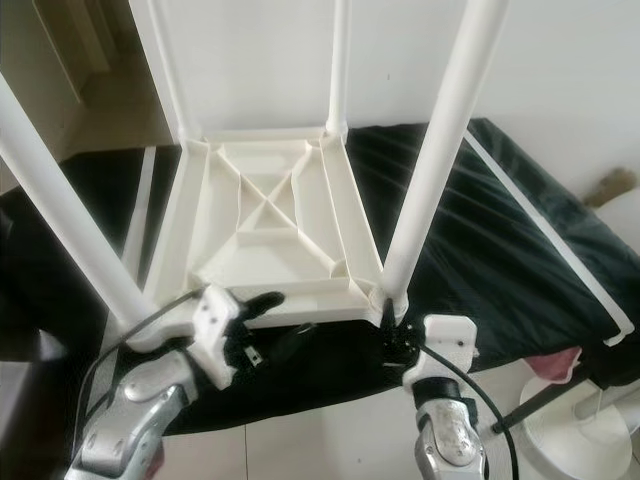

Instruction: Building children table

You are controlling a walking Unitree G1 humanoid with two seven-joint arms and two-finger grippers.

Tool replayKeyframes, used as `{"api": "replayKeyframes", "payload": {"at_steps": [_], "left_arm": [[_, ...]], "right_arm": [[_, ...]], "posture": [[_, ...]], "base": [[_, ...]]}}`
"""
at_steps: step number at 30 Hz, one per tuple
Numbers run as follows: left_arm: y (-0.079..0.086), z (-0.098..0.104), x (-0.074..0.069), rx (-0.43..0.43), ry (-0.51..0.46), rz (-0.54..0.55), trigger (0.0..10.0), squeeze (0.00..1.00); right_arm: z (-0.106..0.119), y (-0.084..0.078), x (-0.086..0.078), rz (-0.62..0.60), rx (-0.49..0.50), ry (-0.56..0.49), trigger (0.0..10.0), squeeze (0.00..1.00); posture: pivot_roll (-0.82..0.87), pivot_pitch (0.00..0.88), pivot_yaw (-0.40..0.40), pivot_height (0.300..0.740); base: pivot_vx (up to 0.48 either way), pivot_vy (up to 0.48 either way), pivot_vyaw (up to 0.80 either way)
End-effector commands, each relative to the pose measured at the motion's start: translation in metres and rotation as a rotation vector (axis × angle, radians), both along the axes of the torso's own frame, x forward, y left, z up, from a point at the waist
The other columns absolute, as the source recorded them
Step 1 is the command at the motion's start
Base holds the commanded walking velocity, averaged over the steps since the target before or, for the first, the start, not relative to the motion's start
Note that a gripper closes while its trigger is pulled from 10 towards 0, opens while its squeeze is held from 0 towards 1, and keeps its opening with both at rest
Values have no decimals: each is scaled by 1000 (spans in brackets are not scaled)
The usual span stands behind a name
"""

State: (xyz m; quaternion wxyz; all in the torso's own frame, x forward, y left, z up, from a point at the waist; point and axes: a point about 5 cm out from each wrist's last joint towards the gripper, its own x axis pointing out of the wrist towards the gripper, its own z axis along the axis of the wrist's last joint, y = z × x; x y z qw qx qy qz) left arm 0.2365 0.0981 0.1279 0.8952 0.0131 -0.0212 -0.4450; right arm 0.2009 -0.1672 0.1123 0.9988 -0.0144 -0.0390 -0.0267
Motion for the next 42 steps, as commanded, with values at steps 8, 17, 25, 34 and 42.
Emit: {"api": "replayKeyframes", "payload": {"at_steps": [8,17,25,34,42], "left_arm": [[17,-5,-10,23,62,-102,10000,0],[58,-24,-23,166,240,-199,10000,0],[101,-16,-17,287,274,-142,10000,0],[184,1,-11,366,349,73,10000,0],[136,6,-21,262,344,-125,10000,0]], "right_arm": [[-13,-9,-14,30,-21,63,10000,0],[-19,-26,-23,-18,-47,83,10000,0],[-16,-40,-20,-39,-72,76,10000,0],[-15,-56,-20,-55,-110,83,10000,0],[-10,-54,-14,2,-124,56,10000,0]], "posture": [[-22,0,1,740],[-18,0,2,740],[2,0,-7,740],[12,0,-14,740],[14,0,-8,740]], "base": [[0,0,0],[0,0,0],[0,0,0],[0,0,0],[0,0,0]]}}
